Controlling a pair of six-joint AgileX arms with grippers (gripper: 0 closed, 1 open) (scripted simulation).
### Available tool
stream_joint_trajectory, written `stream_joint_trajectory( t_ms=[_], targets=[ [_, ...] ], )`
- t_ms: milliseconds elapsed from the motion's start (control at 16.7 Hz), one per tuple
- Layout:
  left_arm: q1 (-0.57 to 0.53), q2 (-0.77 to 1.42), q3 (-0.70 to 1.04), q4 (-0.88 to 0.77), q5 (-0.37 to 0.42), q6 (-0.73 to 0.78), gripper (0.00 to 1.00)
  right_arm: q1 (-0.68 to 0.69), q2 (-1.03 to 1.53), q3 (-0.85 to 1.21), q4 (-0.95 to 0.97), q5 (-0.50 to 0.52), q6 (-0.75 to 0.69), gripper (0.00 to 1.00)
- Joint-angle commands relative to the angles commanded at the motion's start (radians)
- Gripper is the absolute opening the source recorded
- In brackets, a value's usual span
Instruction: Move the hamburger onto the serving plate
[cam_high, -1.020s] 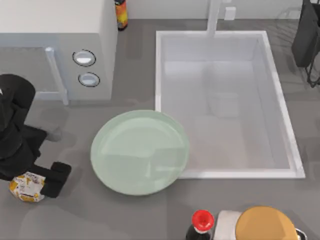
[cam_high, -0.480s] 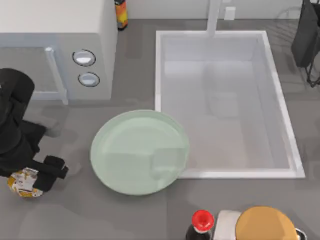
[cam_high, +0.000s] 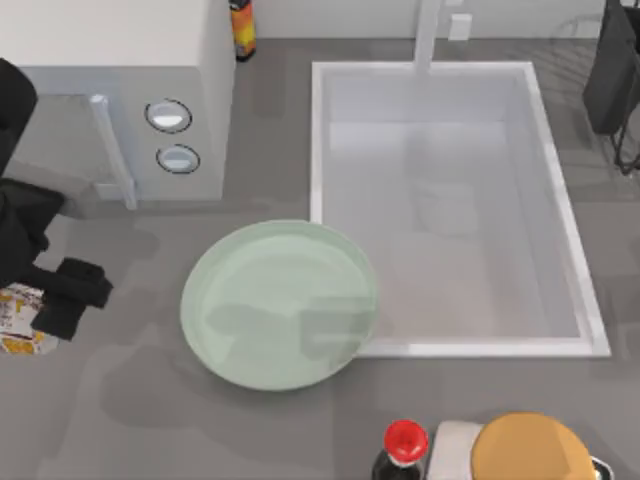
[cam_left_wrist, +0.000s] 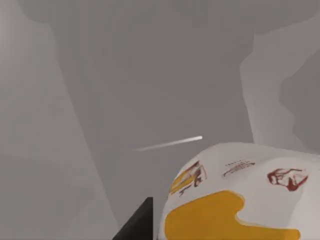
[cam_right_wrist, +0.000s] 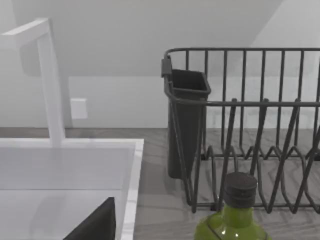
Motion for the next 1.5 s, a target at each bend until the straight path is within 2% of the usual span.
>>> stream_joint_trajectory(
  t_ms=[420,600,720,1020,1500],
  targets=[
    [-0.002,-0.009,0.021,-0.025,-0.001,-0.008,0.0,0.0,0.0,0.0,0.0,0.0,0.0,1.0],
    [-0.029,0.033,0.072,-0.043,-0.004,-0.101,0.0,0.0,0.0,0.0,0.0,0.0,0.0,1.0],
    [-0.059,0.083,0.129,-0.065,-0.008,-0.215,0.0,0.0,0.0,0.0,0.0,0.0,0.0,1.0],
    [-0.155,0.242,0.301,-0.135,-0.02,-0.674,0.0,0.0,0.0,0.0,0.0,0.0,0.0,1.0],
    [-0.351,0.513,0.571,-0.249,-0.036,-1.641,0.0,0.0,0.0,0.0,0.0,0.0,0.0,1.0]
  ],
)
